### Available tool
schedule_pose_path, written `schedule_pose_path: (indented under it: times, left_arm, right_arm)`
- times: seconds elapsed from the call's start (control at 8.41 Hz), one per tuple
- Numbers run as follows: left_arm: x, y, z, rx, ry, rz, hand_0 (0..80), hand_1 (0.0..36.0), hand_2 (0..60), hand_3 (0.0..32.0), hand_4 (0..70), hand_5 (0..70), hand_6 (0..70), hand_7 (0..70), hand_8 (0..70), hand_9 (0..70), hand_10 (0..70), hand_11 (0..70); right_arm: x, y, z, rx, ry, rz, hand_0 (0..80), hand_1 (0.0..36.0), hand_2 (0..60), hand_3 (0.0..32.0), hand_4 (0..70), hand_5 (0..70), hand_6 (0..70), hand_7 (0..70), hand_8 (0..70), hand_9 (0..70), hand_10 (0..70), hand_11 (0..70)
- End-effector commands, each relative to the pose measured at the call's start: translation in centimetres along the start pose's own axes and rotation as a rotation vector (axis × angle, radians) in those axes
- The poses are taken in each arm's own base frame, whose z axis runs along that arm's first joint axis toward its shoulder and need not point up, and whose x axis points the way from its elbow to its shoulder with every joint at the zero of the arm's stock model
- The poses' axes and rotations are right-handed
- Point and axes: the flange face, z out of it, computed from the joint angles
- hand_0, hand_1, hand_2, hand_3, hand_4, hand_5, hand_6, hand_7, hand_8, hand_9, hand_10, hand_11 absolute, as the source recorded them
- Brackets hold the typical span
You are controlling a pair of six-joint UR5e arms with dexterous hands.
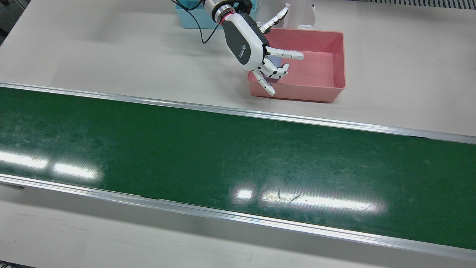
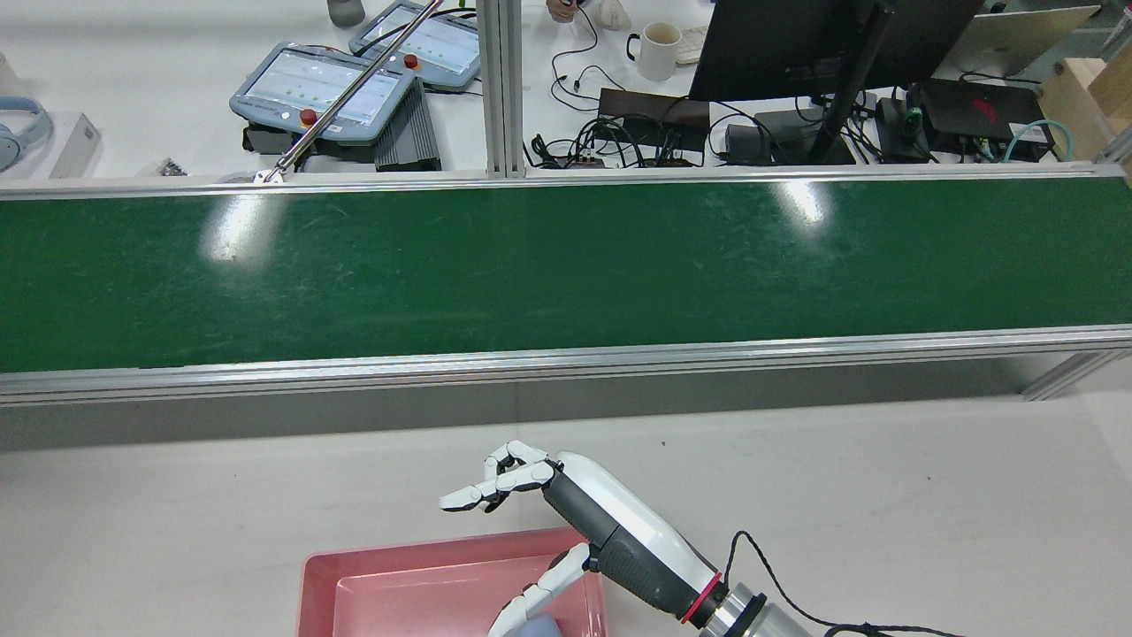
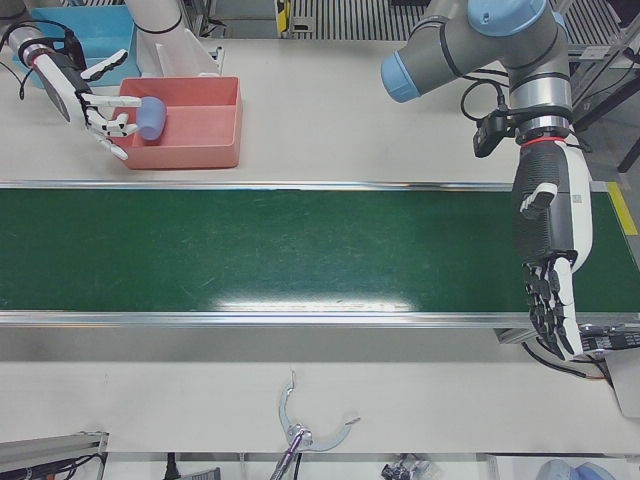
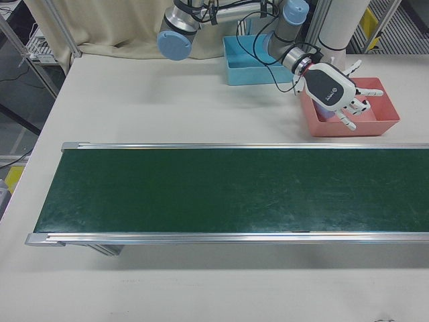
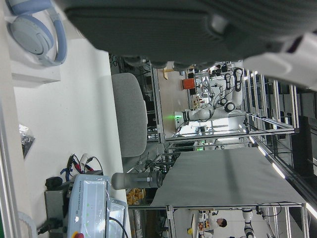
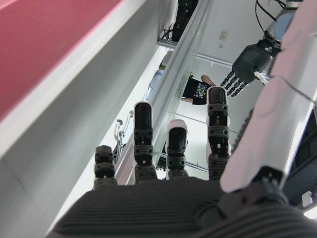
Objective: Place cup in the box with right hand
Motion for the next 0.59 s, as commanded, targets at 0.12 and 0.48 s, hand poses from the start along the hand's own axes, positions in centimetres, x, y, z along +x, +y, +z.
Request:
schedule_pose_path:
  times: [0.12,0.48]
  left_arm:
    - [0.1,-0.1,0.0,0.001,0.002,0.0,0.0,0.0,0.0,0.0,0.0,0.0,0.0,0.0,0.0,0.0,0.0,0.0]
    - [0.0,-0.1,0.0,0.001,0.0,0.0,0.0,0.0,0.0,0.0,0.0,0.0,0.0,0.0,0.0,0.0,0.0,0.0]
  right_arm:
    - [-10.6,-3.8,0.6,-0.026,-0.127,-0.003,78.1,36.0,60.0,0.0,59.0,20.4,33.6,70.0,48.5,65.3,35.3,52.7]
    - [-21.1,-8.3,-1.5,0.016,-0.292,0.014,78.8,36.0,60.0,0.0,35.6,24.8,38.6,70.0,56.6,70.0,59.2,70.0]
